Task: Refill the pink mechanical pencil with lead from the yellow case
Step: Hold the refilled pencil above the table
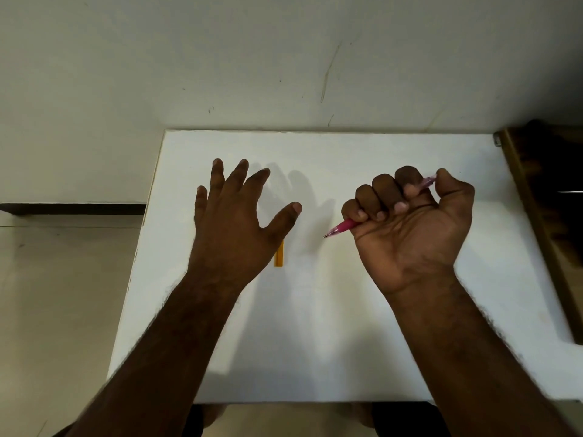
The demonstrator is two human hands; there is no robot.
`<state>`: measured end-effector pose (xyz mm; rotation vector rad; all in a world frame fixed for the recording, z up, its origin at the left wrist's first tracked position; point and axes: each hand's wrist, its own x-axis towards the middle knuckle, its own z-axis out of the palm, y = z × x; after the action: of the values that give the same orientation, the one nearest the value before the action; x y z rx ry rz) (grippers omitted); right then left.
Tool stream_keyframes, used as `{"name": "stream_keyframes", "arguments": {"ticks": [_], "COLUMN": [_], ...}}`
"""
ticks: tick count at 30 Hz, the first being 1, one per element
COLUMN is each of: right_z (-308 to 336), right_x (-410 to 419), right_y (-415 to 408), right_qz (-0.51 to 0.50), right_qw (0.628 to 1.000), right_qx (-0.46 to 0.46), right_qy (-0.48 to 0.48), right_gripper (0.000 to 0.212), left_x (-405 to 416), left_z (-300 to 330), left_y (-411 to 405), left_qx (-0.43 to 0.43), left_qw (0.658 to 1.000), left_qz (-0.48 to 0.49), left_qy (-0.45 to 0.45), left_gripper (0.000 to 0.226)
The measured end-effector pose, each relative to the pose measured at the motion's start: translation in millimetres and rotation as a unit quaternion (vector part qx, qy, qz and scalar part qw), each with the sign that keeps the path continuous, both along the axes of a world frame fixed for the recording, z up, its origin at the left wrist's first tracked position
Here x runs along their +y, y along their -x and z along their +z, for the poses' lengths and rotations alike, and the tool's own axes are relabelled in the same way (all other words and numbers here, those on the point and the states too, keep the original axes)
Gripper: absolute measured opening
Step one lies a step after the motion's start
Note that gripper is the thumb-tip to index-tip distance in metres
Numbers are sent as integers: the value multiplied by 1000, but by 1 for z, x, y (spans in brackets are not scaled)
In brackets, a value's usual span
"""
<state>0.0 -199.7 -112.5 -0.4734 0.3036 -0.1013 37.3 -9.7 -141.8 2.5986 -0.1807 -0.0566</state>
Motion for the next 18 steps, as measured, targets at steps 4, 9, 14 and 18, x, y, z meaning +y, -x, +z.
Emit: {"name": "stream_keyframes", "arguments": {"ticks": [4,9,14,18], "right_z": [1,1,1,1], "right_x": [0,1,2,2], "right_y": [0,1,0,0], "right_qz": [-1,-1,-2,-1], "right_qw": [1000,1000,1000,1000], "right_qx": [1,-4,-8,-4], "right_qy": [-3,-7,4,9], "right_gripper": [45,45,43,44], "left_x": [0,1,1,1], "left_z": [1,2,1,0], "left_y": [0,0,0,0], "left_qx": [1,1,2,0], "left_qw": [1000,1000,1000,1000], "left_qz": [1,0,-1,0], "left_qy": [1,1,-4,-2], "left_gripper": [75,75,75,74]}}
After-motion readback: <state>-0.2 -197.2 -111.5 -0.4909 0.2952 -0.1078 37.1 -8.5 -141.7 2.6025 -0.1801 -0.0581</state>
